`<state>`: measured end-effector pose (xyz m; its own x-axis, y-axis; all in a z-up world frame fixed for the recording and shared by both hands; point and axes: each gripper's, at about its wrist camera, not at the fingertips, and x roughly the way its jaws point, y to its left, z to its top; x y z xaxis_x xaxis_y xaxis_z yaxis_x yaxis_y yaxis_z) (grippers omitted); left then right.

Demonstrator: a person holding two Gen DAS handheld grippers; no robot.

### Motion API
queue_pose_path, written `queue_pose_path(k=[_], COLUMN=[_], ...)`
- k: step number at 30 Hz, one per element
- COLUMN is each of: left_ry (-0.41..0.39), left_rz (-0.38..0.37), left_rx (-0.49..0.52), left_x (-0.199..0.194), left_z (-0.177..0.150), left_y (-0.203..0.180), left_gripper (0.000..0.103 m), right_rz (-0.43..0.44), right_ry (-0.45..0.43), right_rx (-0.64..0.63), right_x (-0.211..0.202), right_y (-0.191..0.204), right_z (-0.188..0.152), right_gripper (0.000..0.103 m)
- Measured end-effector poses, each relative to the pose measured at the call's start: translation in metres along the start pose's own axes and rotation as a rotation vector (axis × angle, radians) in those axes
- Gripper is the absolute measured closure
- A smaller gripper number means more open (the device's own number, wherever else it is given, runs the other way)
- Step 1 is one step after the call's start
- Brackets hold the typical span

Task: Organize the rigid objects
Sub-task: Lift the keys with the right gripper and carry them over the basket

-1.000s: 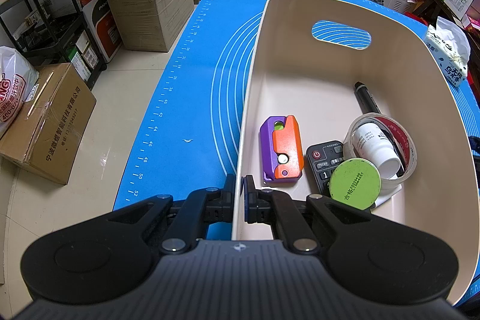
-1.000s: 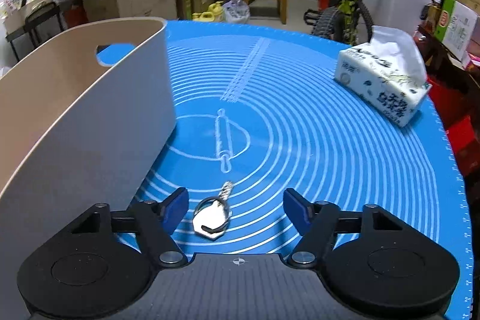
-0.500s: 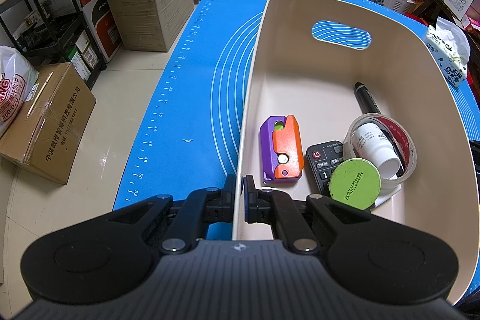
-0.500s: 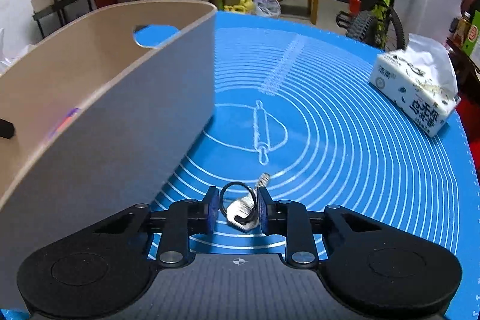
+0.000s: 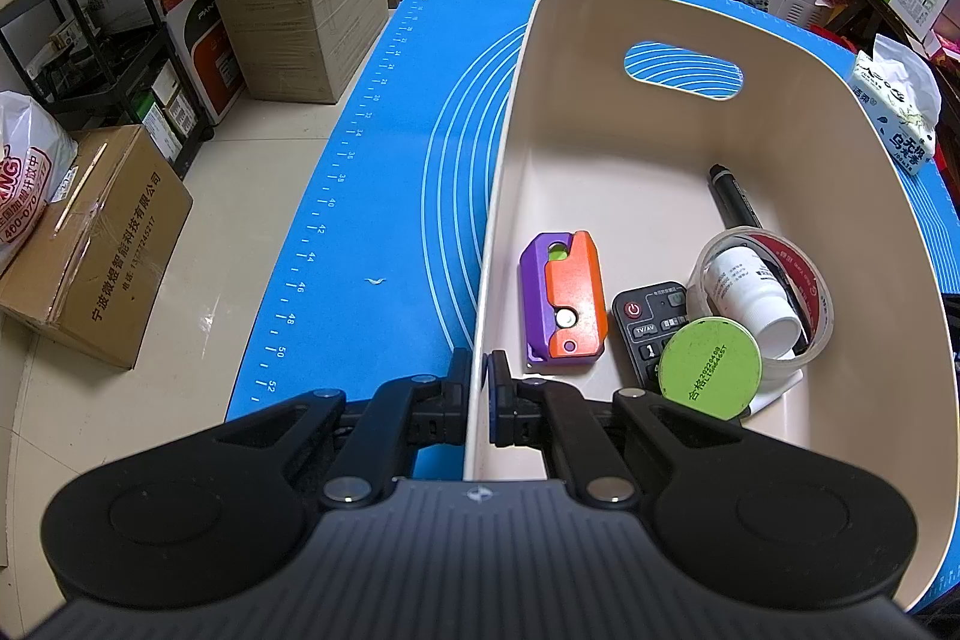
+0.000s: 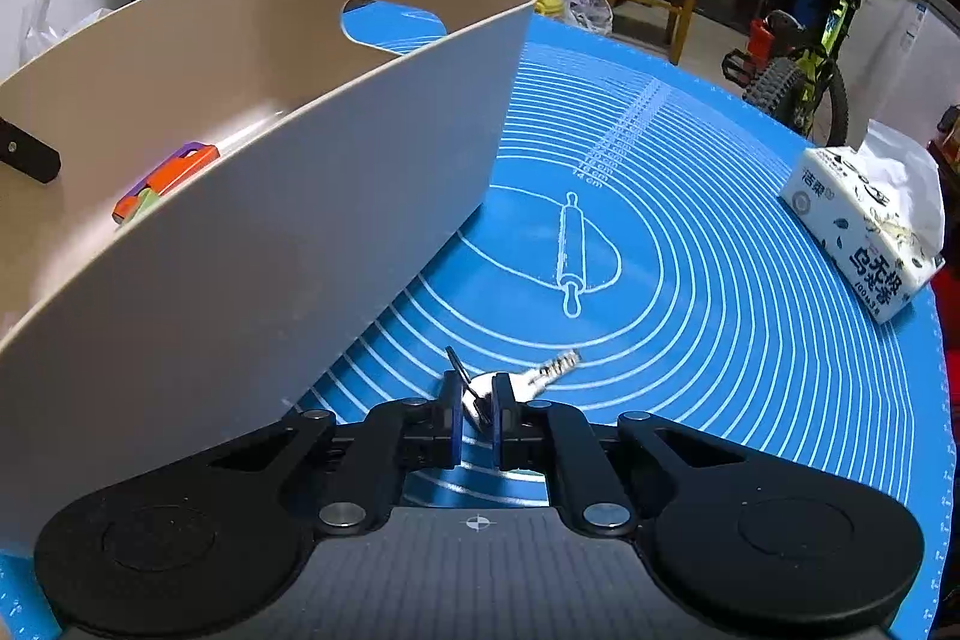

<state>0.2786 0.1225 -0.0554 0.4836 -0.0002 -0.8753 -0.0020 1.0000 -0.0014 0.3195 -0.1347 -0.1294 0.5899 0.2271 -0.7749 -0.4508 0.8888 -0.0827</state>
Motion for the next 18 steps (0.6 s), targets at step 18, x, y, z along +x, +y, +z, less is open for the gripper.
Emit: queue_pose_path(k=[18], left_ry=[0.001], left_rz=[0.004], left_rx=[-0.001], left_x=[0.002], left_z=[-0.001], left_y=[0.002], left_gripper=[0.096], right_rz=[-0.058], right_ry=[-0.071], right_rx=[0.001], right_x=[-0.02], right_y=[0.002], right_z=[0.012], right_gripper=[0.09])
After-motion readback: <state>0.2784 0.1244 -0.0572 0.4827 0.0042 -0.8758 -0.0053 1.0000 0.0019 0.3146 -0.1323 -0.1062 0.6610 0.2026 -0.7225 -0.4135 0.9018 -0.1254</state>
